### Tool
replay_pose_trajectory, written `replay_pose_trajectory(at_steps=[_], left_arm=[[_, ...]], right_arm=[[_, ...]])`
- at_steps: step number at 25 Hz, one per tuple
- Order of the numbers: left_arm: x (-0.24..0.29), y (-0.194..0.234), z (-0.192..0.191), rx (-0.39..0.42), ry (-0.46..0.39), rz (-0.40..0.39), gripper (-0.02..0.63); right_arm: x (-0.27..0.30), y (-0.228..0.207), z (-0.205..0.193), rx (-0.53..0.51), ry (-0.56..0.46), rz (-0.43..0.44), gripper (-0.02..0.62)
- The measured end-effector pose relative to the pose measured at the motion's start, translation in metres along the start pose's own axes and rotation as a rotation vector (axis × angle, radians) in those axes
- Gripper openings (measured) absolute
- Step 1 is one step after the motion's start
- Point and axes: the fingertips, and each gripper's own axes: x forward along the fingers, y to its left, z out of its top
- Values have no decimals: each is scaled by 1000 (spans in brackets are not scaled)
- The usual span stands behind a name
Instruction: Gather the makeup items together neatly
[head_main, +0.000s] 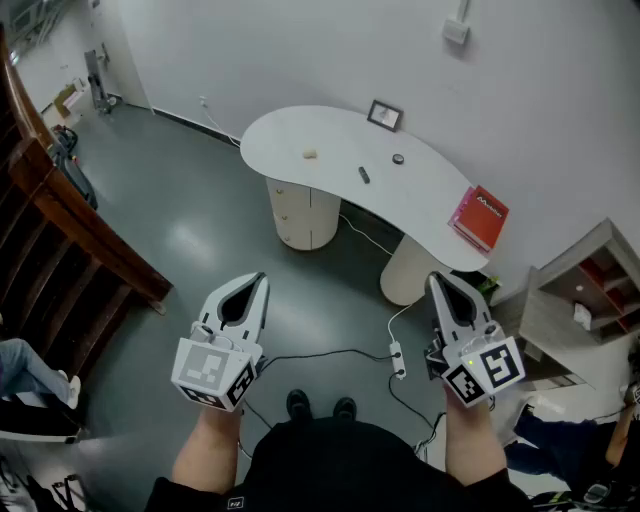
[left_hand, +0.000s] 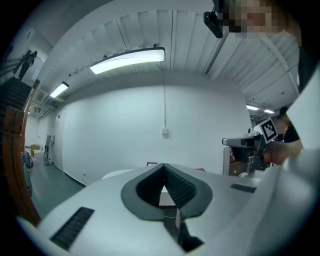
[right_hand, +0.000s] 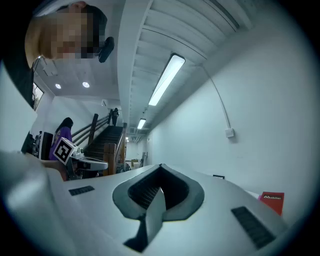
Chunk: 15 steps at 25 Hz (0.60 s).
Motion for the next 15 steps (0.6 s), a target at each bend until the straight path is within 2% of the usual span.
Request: replay_pose_trajectory(at_steps=[15], left_arm=[[-11,22,-5,-37,-7,-3,7]], right_arm=[[12,24,-9,6,36,1,32]])
